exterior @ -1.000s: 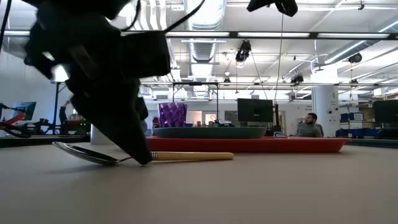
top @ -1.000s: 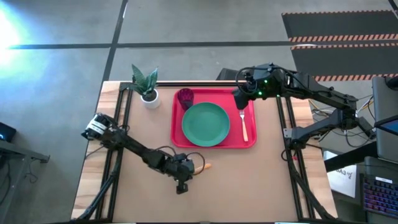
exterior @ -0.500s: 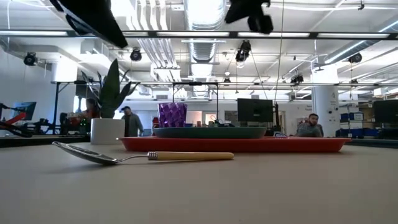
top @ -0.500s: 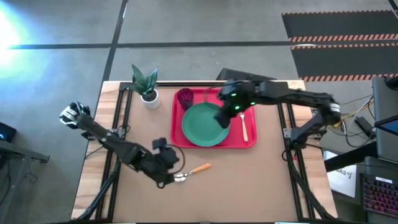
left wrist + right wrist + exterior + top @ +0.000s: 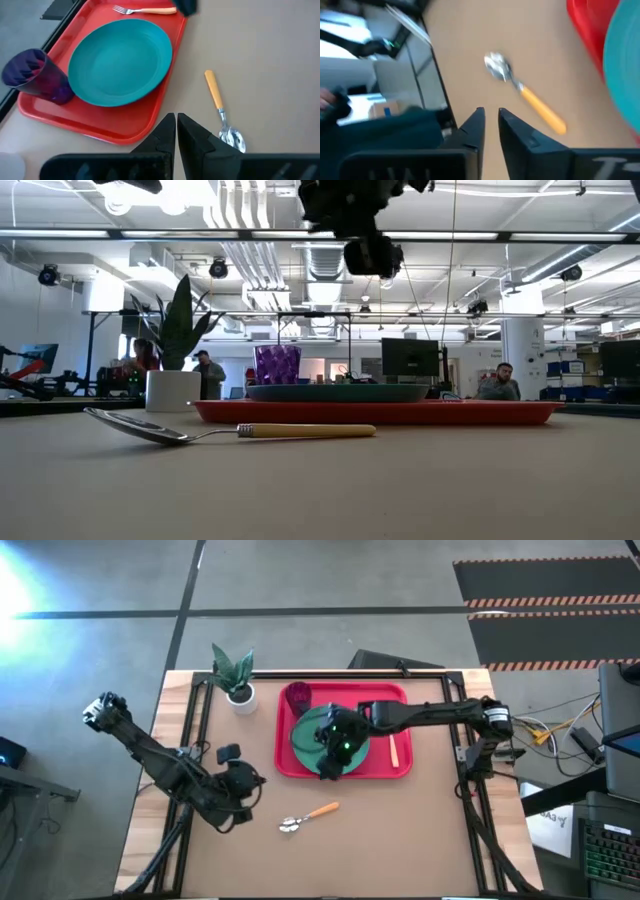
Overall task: Pick and place plate/cup/fork/spoon on tray
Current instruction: Put the light orange spoon on the red tray between the light orange fork and the green plate
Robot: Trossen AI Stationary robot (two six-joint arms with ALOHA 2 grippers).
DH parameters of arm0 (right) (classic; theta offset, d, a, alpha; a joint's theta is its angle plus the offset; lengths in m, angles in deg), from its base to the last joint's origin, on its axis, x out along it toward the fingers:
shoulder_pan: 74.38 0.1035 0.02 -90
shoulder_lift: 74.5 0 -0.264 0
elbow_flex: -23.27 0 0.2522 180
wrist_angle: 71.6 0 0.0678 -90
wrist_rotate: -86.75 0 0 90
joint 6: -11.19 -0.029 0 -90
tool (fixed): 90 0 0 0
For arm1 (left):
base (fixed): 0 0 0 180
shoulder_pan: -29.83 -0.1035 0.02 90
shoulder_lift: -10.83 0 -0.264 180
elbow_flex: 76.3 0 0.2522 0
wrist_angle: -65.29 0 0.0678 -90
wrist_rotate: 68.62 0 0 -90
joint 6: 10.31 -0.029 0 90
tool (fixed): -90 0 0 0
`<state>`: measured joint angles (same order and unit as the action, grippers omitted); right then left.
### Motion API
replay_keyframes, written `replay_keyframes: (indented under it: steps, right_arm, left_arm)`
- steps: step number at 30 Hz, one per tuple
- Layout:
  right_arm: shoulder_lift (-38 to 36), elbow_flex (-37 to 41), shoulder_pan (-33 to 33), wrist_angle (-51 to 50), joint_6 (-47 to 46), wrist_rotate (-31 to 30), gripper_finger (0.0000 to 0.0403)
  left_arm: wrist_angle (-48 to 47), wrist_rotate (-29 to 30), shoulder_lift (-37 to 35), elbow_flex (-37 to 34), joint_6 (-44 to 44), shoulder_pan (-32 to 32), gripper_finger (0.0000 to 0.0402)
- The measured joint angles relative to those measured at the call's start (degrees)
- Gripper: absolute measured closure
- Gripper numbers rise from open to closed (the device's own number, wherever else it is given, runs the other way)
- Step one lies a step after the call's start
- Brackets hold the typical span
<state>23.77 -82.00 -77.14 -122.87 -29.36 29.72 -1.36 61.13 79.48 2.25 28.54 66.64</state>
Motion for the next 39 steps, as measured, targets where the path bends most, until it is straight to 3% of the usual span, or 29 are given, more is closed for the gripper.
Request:
replay_keyframes:
  steps: [8, 16, 21, 26, 33, 39]
  right_arm:
    - [0.2, 0.0, 7.3, -1.5, -5.5, -7.3, 0.03]
    - [2.7, 0.0, 14.0, 2.1, -5.3, -15.1, 0.0294]
    - [6.7, -0.7, 15.2, 0.9, -0.7, -15.1, 0.0294]
    - [15.5, -14.7, 15.3, -14.9, 10.5, -15.1, 0.0294]
    - [31.4, -43.2, 15.3, -42.1, 29.0, -24.2, 0.0294]
    - [30.2, -36.8, 15.3, -39.1, 29.6, -24.7, 0.0294]
  left_arm:
    - [-5.0, 1.2, -4.4, -0.3, 0.0, 0.2, 0.0402]
    - [-5.4, 2.6, -4.6, -0.8, -0.2, 0.2, 0.0402]
    - [-5.4, 2.6, -3.8, -1.5, -0.1, 0.1, 0.0402]
    - [-5.3, 2.6, -3.4, -1.5, -0.1, 0.1, 0.0402]
    - [-6.0, 2.6, -4.0, -1.4, -0.1, 0.1, 0.0402]
    - [-10.8, 0.2, -4.5, -0.9, 1.1, 0.1, 0.0402]
